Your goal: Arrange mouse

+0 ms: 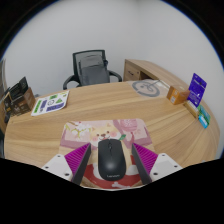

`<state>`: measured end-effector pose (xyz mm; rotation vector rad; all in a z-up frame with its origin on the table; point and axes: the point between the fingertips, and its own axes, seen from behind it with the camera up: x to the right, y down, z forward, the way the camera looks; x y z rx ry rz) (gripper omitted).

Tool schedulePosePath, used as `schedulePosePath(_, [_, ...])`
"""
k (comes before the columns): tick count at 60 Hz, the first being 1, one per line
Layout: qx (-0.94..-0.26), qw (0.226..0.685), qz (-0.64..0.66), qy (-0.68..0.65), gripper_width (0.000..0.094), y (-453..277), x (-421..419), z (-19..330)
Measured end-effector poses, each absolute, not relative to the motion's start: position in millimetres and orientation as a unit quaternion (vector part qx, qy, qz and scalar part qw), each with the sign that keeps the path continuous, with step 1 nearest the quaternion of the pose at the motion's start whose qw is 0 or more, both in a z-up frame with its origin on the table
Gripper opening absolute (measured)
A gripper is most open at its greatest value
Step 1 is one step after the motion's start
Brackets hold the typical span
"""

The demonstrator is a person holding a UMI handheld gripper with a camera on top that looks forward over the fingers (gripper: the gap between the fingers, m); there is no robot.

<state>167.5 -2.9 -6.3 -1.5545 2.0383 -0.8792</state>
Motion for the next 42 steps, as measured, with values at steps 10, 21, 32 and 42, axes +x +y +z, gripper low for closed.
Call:
schedulePosePath(10, [-0.575, 0.222, -0.332, 0.714, 0.0877, 10.4, 130.1, 65.4])
schedulePosePath(21, [-0.593, 0.244, -0.325, 0.695, 0.0868, 48.1, 49.2, 153.6])
schedulePosePath(32, [-0.605, 0.258, -0.331, 0.677, 0.0866, 80.5, -37.8, 210.8])
schedulePosePath(42, [-0.601, 0.263, -0.328, 0.680, 0.0867, 100.5, -102.4, 228.3])
